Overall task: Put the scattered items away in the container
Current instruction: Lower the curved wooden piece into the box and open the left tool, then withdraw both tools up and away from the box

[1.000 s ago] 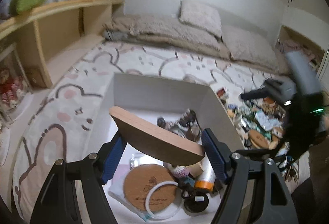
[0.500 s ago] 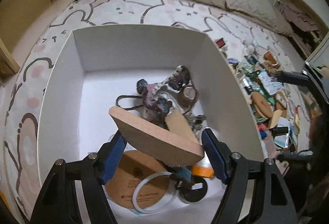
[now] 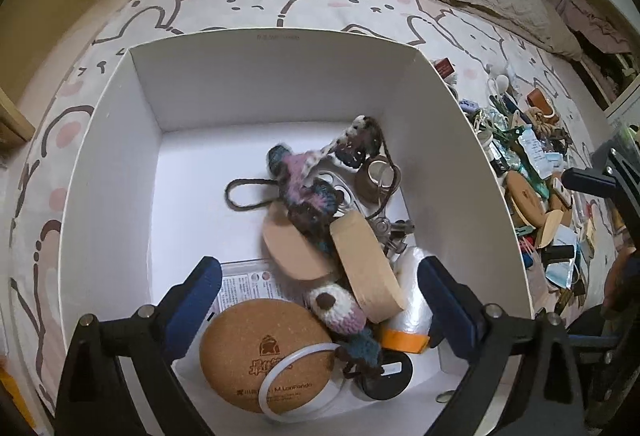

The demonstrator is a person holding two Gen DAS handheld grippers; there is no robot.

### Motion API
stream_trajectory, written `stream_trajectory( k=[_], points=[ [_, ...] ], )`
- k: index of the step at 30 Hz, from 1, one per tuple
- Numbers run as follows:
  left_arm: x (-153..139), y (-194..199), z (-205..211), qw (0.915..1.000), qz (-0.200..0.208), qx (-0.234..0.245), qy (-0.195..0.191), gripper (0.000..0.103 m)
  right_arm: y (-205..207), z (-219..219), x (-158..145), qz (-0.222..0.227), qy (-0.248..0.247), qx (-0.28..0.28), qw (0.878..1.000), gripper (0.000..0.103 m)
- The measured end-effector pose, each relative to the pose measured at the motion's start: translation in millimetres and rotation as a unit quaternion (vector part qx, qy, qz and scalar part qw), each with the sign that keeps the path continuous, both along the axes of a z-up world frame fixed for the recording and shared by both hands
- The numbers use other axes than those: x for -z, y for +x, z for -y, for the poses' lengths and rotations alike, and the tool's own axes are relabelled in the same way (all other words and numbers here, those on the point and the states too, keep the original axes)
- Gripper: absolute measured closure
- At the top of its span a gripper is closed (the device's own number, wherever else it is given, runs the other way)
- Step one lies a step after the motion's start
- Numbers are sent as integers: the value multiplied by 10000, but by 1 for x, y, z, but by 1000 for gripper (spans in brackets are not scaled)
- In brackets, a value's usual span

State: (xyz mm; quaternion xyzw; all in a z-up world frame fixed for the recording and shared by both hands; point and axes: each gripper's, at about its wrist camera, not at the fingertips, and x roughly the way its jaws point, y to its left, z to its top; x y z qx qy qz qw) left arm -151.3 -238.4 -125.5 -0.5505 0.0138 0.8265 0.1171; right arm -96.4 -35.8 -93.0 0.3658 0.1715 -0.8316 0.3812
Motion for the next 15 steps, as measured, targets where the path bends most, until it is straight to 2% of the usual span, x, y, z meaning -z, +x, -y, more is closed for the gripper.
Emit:
stream_trajectory(
  k=[15],
  points=[
    [-25, 25, -2, 9991, -320, -216, 202, 4, 17, -13, -20, -123, -283, 173, 9994, 0]
  ],
)
